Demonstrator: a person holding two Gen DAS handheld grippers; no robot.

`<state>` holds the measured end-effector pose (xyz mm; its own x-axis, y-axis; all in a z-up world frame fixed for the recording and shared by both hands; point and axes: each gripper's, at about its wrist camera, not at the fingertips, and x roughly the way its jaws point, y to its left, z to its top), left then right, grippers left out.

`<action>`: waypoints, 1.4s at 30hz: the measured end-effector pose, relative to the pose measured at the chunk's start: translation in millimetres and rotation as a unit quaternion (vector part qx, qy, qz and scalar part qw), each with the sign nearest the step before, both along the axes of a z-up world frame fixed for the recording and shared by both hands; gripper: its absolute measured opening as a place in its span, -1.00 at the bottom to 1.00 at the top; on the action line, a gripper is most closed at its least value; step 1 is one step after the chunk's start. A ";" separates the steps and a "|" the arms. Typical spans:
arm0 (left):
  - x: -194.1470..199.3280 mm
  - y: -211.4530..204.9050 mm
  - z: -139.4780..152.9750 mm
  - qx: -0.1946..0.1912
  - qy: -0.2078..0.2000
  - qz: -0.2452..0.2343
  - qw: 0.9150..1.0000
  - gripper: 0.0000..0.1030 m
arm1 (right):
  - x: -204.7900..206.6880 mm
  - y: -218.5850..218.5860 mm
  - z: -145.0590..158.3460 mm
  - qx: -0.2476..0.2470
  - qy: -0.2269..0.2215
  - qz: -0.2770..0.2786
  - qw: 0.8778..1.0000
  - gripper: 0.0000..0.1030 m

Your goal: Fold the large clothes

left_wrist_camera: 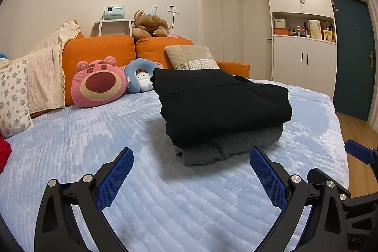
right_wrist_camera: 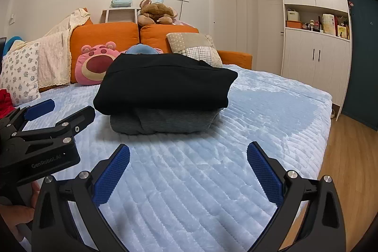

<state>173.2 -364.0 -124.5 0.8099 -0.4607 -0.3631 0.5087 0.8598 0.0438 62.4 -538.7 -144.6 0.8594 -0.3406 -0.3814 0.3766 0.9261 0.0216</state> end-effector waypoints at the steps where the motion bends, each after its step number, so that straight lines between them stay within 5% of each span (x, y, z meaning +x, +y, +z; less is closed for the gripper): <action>1: 0.2 0.1 -0.8 0.000 0.001 0.000 1.000 0.93 | 0.3 0.0 -0.2 0.000 0.000 0.000 1.000 0.91; 42: 5.7 6.8 -2.4 0.000 -0.001 0.003 1.000 0.94 | 8.6 0.9 -2.5 -0.011 -0.003 0.012 1.000 0.91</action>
<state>178.8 -357.2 -126.9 0.8133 -0.4559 -0.3614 0.5035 0.8628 0.0447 71.0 -537.9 -147.1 0.8696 -0.3275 -0.3696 0.3534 0.9355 0.0027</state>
